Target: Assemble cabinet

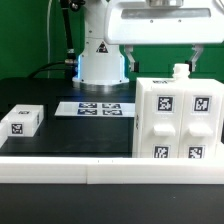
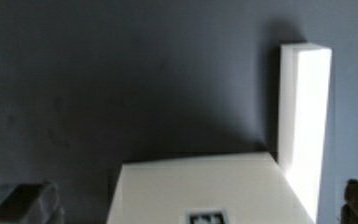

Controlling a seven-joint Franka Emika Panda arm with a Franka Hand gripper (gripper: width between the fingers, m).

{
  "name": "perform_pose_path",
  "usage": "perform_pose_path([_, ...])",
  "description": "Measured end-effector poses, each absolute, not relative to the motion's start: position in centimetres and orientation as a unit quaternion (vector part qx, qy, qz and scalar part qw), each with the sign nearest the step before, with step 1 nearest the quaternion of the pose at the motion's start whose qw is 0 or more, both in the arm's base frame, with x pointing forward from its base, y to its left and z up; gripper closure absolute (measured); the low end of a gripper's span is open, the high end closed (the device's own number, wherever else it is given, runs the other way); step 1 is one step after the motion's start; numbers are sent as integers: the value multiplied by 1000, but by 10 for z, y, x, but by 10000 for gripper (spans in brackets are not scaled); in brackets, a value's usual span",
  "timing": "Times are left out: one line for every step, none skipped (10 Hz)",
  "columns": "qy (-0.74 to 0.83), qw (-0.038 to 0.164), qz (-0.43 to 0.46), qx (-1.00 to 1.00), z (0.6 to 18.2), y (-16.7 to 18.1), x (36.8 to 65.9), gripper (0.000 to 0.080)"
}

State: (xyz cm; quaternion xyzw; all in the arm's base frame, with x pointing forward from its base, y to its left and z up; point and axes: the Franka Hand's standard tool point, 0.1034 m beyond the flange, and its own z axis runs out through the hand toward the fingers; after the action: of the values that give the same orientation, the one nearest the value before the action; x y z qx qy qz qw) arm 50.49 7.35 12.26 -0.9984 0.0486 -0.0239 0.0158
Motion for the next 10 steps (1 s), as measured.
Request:
perform_pose_path([53,14,-22,-998,115,70,498,2])
perform_pose_path([52,14,-22,-998,116,70,499,2])
perform_pose_path([51,14,-22,-998,116,69,499,2])
perform_pose_path([52,14,-21,-998,116,67,499,2])
perform_pose_path([51,14,-21,-998,116,68,498,2])
perform_pose_path([26,13,-21,-999,115,61,498,2])
perform_pose_path([6,11,-20,-1000,113,39,497,2])
perform_pose_path([1,9,-22,-1000,109,17,494,2])
perform_pose_path([-12,7,-23,-1000,104,-7,488,2])
perform_pose_path([-24,5,-23,-999,101,-28,483,2])
